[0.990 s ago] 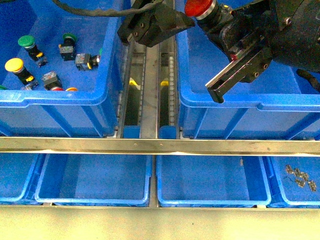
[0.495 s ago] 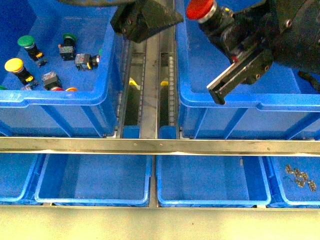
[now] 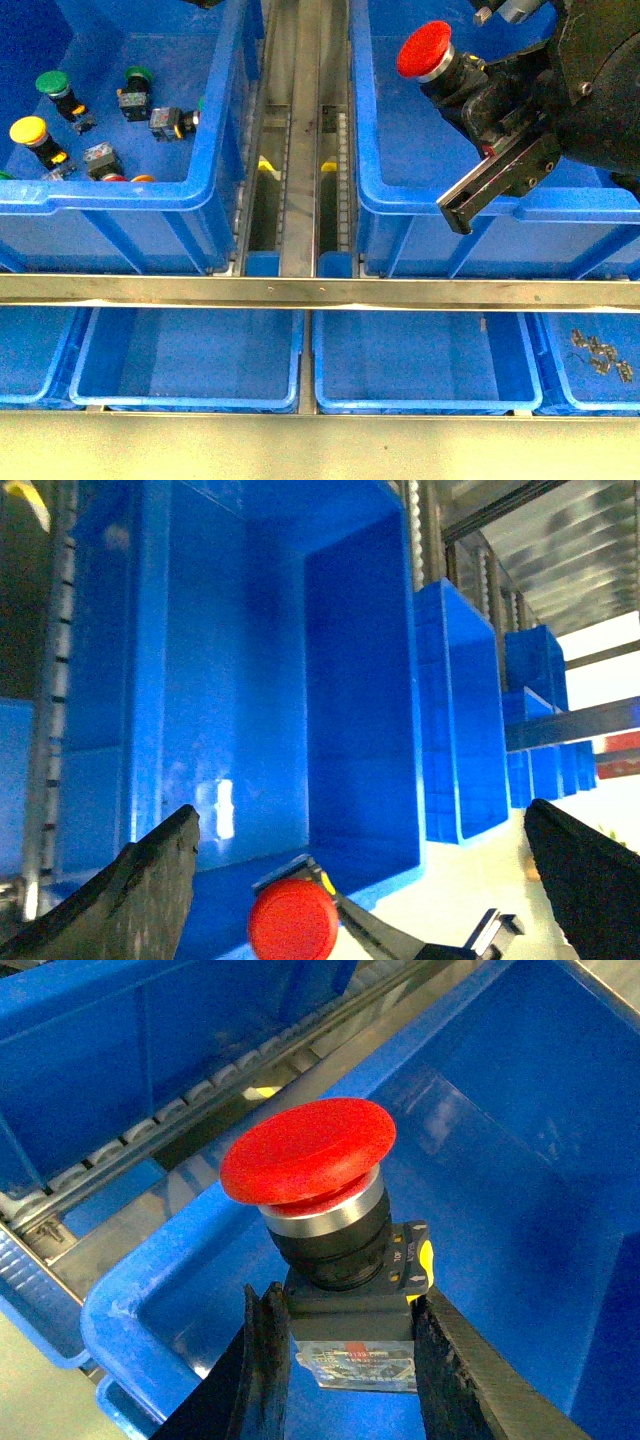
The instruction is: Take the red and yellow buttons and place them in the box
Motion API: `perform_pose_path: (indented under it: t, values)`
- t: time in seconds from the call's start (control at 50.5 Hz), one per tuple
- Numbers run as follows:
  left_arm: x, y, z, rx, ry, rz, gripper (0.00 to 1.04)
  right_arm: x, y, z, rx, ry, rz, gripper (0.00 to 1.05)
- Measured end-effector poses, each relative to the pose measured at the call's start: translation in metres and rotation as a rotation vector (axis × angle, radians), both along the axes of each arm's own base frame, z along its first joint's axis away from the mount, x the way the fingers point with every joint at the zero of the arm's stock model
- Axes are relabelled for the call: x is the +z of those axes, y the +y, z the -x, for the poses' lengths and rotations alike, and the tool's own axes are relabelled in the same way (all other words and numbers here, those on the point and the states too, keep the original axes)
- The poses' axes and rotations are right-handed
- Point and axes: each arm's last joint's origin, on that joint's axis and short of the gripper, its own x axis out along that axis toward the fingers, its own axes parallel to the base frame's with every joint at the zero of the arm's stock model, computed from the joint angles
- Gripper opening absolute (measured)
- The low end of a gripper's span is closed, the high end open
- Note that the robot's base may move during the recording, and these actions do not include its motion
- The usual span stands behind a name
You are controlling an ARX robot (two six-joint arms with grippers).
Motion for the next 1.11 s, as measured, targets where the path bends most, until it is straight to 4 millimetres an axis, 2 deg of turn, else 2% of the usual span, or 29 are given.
perform_pose_path:
  t: [0.099, 0.238, 0.416, 0.515, 0.614, 0.654, 0.713, 0.753, 0.792, 0.872, 1.05, 1.089, 1.109]
  values:
    - [0.005, 0.010, 0.020, 0.009, -0.029, -0.021, 0.97, 0.000, -0.005, -0.002, -0.019, 0.001, 0.001, 0.26]
    - [0.001, 0.033, 0.061, 0.015, -0.085, -0.095, 0.97, 0.001, -0.017, -0.004, -0.053, 0.002, -0.001, 0.26]
    - [-0.026, 0.071, 0.106, 0.021, -0.086, -0.210, 0.97, 0.002, -0.028, -0.007, -0.084, 0.009, 0.002, 0.26]
    - [-0.046, 0.097, 0.120, 0.083, -0.060, -0.282, 0.97, 0.005, -0.032, -0.008, -0.092, 0.007, -0.002, 0.26]
    - [-0.056, 0.107, 0.130, 0.114, -0.060, -0.333, 0.96, 0.006, -0.033, -0.008, -0.086, 0.007, -0.007, 0.26]
    - [-0.062, 0.107, 0.132, 0.181, -0.147, -0.410, 0.92, 0.006, -0.033, -0.008, -0.085, 0.006, -0.008, 0.26]
    - [-0.074, 0.114, 0.145, 0.411, -0.377, -0.585, 0.79, 0.008, -0.033, -0.008, -0.081, 0.002, -0.012, 0.26]
    - [-0.076, 0.122, 0.155, 0.537, -0.471, -0.663, 0.70, 0.009, -0.033, -0.009, -0.076, 0.001, -0.014, 0.26]
    - [-0.074, 0.127, 0.160, 0.582, -0.514, -0.675, 0.64, 0.009, -0.033, -0.009, -0.082, 0.003, -0.011, 0.26]
    - [-0.070, 0.134, 0.168, 0.611, -0.572, -0.706, 0.52, 0.009, -0.035, -0.010, -0.101, 0.009, -0.004, 0.26]
    - [-0.082, 0.150, 0.190, 0.609, -0.584, -0.756, 0.09, 0.014, -0.034, -0.014, -0.103, 0.001, -0.009, 0.26]
    - [-0.084, 0.152, 0.194, 0.605, -0.596, -0.750, 0.02, 0.014, -0.034, -0.014, -0.113, 0.000, -0.009, 0.26]
    - [-0.085, 0.152, 0.196, 0.603, -0.594, -0.754, 0.03, 0.014, -0.035, -0.014, -0.119, 0.001, -0.008, 0.26]
